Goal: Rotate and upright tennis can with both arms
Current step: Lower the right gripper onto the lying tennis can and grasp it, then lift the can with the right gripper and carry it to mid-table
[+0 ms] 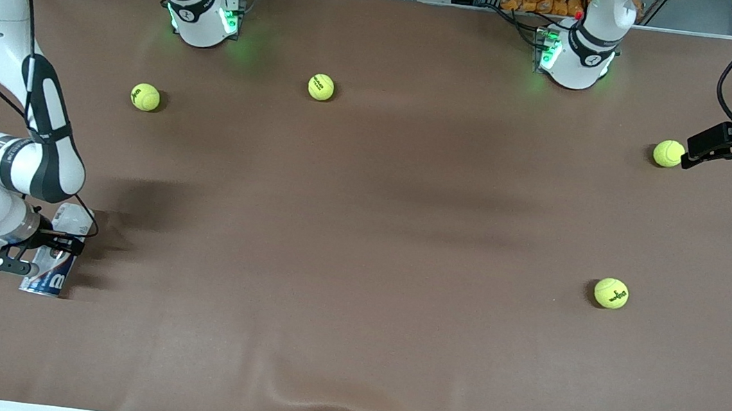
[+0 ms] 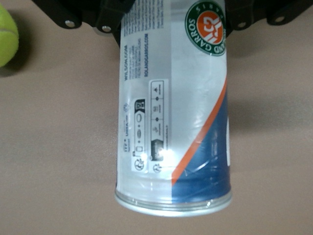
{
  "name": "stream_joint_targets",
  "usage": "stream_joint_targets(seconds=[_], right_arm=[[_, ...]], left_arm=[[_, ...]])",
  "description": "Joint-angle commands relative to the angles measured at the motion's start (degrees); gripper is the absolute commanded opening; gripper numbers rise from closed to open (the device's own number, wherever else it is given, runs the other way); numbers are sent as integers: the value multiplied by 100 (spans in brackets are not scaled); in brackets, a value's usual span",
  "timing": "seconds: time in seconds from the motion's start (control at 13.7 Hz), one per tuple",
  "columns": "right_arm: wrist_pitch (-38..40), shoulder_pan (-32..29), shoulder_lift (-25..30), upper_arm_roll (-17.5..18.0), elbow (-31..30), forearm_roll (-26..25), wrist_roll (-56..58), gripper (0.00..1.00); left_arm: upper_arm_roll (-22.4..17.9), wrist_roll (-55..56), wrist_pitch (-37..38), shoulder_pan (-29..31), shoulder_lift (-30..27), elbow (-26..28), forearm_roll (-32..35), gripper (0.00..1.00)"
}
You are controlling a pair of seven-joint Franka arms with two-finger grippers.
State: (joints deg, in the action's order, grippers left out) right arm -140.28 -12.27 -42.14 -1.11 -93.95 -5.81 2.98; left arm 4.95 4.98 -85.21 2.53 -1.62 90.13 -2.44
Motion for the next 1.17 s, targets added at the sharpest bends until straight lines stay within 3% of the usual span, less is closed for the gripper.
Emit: stream_joint_targets(seconds=[0.0,0.58,0.8,1.09], right_arm=[[-17,-117,250,111,-142,-70,219,55],[360,119,1154,224,-45,-70,396,55],[484,216,1436,566,218,-78,422,56],[484,418,1577,1295,412,-105,580,59]], left_arm=[[23,-23,83,46,12,-65,-108,100],[23,-76,83,37,39,-57,-99,100],[23,-93,83,37,39,-65,-99,100],[23,-102,83,46,39,-57,-99,100]])
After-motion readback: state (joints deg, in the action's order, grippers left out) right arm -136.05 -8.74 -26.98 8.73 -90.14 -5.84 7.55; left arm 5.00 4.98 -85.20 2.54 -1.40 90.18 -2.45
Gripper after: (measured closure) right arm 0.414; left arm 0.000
